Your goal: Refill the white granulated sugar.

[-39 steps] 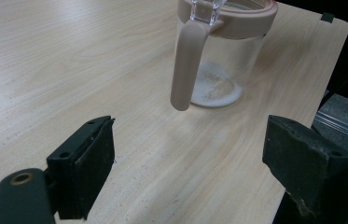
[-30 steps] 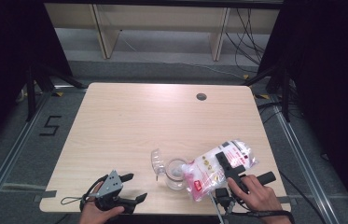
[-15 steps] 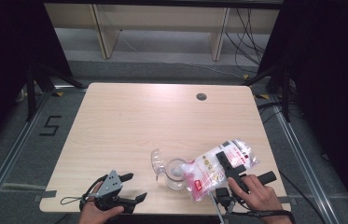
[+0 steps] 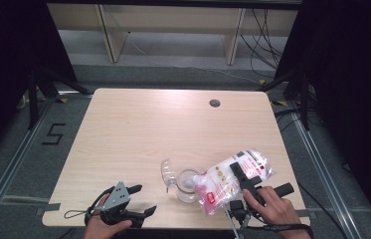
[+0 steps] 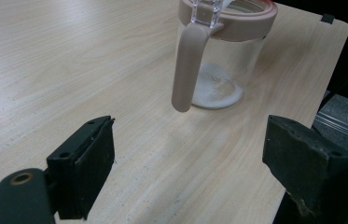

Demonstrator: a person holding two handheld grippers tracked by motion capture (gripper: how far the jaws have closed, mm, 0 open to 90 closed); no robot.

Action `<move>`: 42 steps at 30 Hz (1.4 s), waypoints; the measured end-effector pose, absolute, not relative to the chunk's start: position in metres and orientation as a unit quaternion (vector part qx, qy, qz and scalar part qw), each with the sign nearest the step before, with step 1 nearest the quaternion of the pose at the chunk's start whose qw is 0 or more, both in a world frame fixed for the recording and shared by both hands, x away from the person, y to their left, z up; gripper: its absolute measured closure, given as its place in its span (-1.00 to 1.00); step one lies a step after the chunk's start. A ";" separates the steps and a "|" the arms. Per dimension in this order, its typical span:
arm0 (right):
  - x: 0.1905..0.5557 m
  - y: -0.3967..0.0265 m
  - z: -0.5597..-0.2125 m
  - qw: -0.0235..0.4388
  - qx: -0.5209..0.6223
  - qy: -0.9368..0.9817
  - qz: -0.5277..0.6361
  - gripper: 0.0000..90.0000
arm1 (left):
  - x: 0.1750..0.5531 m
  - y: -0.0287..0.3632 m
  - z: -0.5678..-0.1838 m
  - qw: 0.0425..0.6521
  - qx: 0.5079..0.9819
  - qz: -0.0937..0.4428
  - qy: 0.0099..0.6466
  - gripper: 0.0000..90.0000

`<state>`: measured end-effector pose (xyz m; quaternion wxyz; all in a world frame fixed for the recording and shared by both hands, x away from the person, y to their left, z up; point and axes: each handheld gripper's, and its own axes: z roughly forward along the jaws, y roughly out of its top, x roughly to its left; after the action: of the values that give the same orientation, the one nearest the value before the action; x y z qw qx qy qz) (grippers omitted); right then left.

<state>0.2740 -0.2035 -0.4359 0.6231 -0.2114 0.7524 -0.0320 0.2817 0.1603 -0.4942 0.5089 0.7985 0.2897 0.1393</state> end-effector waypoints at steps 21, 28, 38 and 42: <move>0.273 -0.204 -0.434 0.626 -0.215 0.749 -0.035 0.17 | 0.282 0.160 -0.494 0.508 0.799 0.141 0.290 -0.64; 0.273 -0.205 -0.433 0.625 -0.214 0.750 -0.038 0.17 | 0.281 0.160 -0.494 0.507 0.798 0.142 0.292 -0.64; 0.273 -0.204 -0.435 0.624 -0.211 0.752 -0.036 0.17 | 0.281 0.160 -0.494 0.509 0.796 0.142 0.295 -0.64; 0.273 -0.203 -0.434 0.626 -0.218 0.748 -0.038 0.17 | 0.280 0.159 -0.494 0.510 0.793 0.139 0.303 -0.64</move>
<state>0.2727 -0.2035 -0.4336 0.6258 -0.2180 0.7479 -0.0379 0.2802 0.1594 -0.4943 0.5101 0.7929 0.3028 0.1393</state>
